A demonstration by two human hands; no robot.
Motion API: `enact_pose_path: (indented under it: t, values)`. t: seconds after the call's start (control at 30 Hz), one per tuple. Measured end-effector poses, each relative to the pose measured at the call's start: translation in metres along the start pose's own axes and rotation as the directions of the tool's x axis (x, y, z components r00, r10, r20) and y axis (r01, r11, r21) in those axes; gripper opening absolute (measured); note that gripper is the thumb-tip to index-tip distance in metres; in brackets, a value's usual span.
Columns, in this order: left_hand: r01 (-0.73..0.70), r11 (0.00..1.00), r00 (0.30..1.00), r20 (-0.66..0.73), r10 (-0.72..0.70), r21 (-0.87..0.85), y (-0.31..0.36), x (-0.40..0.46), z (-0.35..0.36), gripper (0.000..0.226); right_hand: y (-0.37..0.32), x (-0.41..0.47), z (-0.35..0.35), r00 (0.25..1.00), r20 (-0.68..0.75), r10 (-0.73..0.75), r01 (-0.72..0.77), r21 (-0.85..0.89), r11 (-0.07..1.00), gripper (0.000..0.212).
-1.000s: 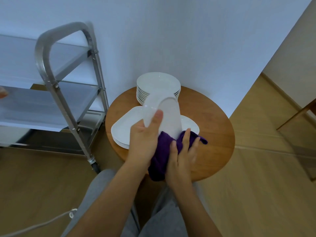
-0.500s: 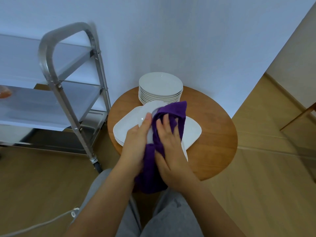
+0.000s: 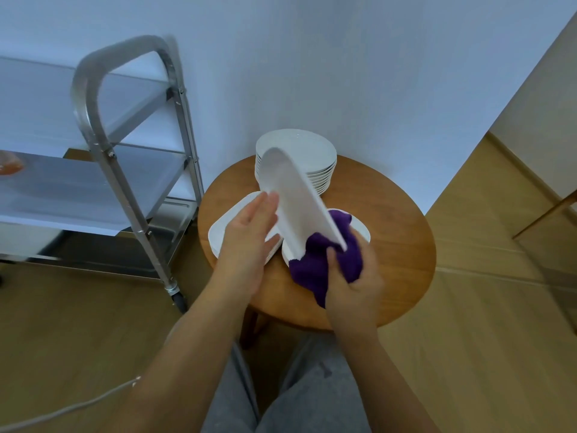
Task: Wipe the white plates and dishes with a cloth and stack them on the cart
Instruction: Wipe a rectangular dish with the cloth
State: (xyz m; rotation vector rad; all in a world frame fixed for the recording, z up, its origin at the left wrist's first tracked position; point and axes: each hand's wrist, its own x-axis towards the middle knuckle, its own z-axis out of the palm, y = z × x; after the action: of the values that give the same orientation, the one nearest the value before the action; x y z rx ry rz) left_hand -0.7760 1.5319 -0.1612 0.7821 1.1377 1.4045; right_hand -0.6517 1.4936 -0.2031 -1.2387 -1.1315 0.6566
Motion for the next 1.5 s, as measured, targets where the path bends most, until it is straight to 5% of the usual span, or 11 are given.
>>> enact_pose_path:
  t: [0.1,0.23,0.43,0.53,0.83,1.17,1.33,1.5]
  values:
    - [-0.055,0.926,0.983,-0.140,0.115,0.374,-0.023,-0.004,-0.009,0.059,0.001,0.016,0.003,0.932,-0.103,0.347,-0.309,0.269,0.912,0.043]
    - [0.180,0.935,0.984,-0.042,-0.175,0.306,-0.047,-0.014,-0.007,0.029,0.007,0.021,0.007,0.862,-0.078,0.502,-0.461,0.293,0.838,0.042]
    - [0.109,0.975,0.992,-0.079,-0.095,0.194,-0.051,-0.006,-0.023,0.013,0.018,0.018,0.001,0.886,0.035,0.461,-0.462,0.024,0.886,0.032]
    - [0.035,0.959,0.998,-0.057,-0.020,0.280,-0.047,0.004,-0.032,0.014,0.024,0.015,0.002,0.875,0.064,0.479,-0.478,-0.034,0.878,0.028]
    - [-0.038,0.690,0.985,-0.089,0.148,0.722,-0.032,0.068,-0.074,0.028,0.039,0.022,-0.007,0.876,-0.041,0.480,-0.482,-0.025,0.876,0.031]
    - [0.081,0.597,0.994,-0.106,0.006,0.798,-0.048,0.113,-0.097,0.030,0.054,0.035,-0.009,0.884,-0.041,0.466,-0.468,-0.067,0.881,0.031]
    - [0.034,0.358,0.992,-0.074,0.101,0.933,-0.054,0.130,-0.101,0.026,0.061,0.038,-0.006,0.873,-0.046,0.485,-0.487,-0.069,0.871,0.033]
    - [0.041,0.270,0.983,-0.087,0.162,0.962,-0.060,0.145,-0.101,0.031,0.066,0.040,-0.004,0.879,-0.031,0.476,-0.477,-0.088,0.875,0.029]
